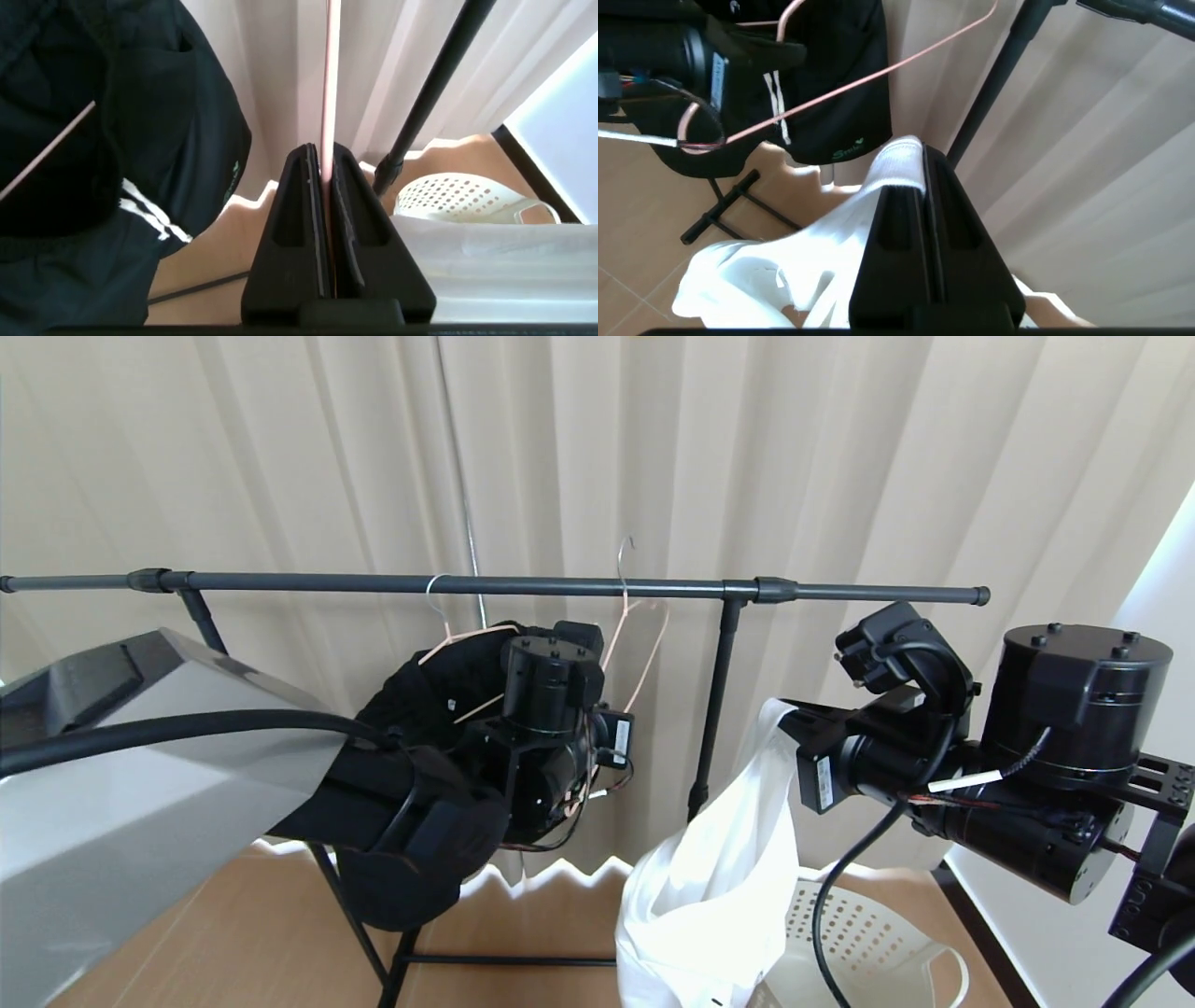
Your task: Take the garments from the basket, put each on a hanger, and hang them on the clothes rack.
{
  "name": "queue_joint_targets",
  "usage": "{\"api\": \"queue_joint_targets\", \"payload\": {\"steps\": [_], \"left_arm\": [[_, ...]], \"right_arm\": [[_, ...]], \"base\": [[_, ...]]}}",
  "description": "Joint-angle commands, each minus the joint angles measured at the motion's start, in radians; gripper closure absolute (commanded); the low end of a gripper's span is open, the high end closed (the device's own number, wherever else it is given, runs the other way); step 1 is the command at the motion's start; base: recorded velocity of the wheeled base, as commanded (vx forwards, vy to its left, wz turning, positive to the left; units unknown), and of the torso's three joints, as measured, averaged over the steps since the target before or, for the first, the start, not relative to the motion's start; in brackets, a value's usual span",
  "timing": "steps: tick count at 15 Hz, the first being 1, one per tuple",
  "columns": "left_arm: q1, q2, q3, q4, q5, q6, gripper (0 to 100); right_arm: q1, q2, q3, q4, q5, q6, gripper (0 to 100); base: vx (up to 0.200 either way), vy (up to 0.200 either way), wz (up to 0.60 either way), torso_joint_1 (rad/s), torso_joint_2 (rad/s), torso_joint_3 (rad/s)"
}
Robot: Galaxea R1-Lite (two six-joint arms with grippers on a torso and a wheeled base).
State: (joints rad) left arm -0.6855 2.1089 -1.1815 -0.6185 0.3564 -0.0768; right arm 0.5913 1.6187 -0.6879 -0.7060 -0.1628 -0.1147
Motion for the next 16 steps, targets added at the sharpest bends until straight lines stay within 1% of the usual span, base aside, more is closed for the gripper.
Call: {"api": "queue_joint_targets", "payload": {"steps": [1, 2, 3, 4, 6, 8, 9, 10, 11, 12, 13, 14, 15, 16], "left_arm": [[0.000, -0.081, 0.122, -0.070, -0.004, 0.025, 100], [0.000, -0.099, 0.161, -0.113, -0.004, 0.031, 100], [0.000, -0.107, 0.180, -0.130, -0.005, 0.034, 100], [0.000, -0.139, 0.241, -0.168, -0.005, 0.055, 100], [0.000, -0.184, 0.326, -0.213, -0.007, 0.061, 100], [0.000, -0.260, 0.494, -0.300, -0.039, 0.066, 100], [0.001, -0.279, 0.534, -0.325, -0.051, 0.068, 100], [0.006, -0.336, 0.646, -0.397, -0.096, 0.071, 100], [0.008, -0.356, 0.681, -0.420, -0.114, 0.075, 100], [0.017, -0.399, 0.766, -0.471, -0.171, 0.098, 100], [0.041, -0.449, 0.876, -0.532, -0.246, 0.161, 100], [0.058, -0.465, 0.936, -0.578, -0.281, 0.198, 100], [0.066, -0.471, 0.964, -0.599, -0.292, 0.212, 100], [0.080, -0.483, 1.040, -0.672, -0.320, 0.253, 100]], "right_arm": [[0.001, 0.004, -0.001, 0.000, 0.000, 0.000, 100], [0.001, 0.004, 0.001, 0.000, 0.000, 0.000, 100], [0.001, 0.006, 0.001, -0.001, 0.000, 0.000, 100], [0.001, 0.009, 0.001, -0.001, 0.000, 0.000, 100], [0.001, 0.010, 0.001, -0.001, 0.000, 0.000, 100], [0.001, 0.012, -0.001, -0.001, 0.000, 0.000, 100], [0.001, 0.015, -0.004, -0.001, -0.001, 0.000, 100], [0.001, 0.030, -0.012, -0.001, -0.012, -0.002, 100], [0.001, 0.033, -0.015, -0.001, -0.024, -0.002, 100], [0.001, 0.049, -0.025, -0.001, -0.047, -0.002, 100], [-0.001, 0.087, -0.062, -0.001, -0.073, -0.034, 100], [-0.005, 0.125, -0.096, -0.001, -0.098, -0.072, 100], [-0.008, 0.144, -0.111, -0.001, -0.119, -0.083, 100], [-0.014, 0.196, -0.154, -0.006, -0.236, -0.102, 100]], "base": [[0.000, 0.000, 0.00, 0.000, 0.00, 0.000], [0.000, 0.000, 0.00, 0.000, 0.00, 0.000], [0.000, 0.000, 0.00, 0.000, 0.00, 0.000], [0.000, 0.000, 0.00, 0.000, 0.00, 0.000], [0.000, 0.000, 0.00, 0.000, 0.00, 0.000], [0.000, 0.000, 0.00, 0.000, 0.00, 0.000], [0.000, 0.000, 0.00, 0.000, 0.00, 0.000], [0.000, 0.000, 0.00, 0.000, 0.00, 0.000], [0.000, 0.000, 0.00, 0.000, 0.00, 0.000], [0.000, 0.000, 0.00, 0.000, 0.00, 0.000], [0.000, 0.000, 0.00, 0.000, 0.00, 0.000], [0.000, 0.000, 0.00, 0.000, 0.00, 0.000], [0.000, 0.000, 0.00, 0.000, 0.00, 0.000], [0.000, 0.000, 0.00, 0.000, 0.00, 0.000]]}}
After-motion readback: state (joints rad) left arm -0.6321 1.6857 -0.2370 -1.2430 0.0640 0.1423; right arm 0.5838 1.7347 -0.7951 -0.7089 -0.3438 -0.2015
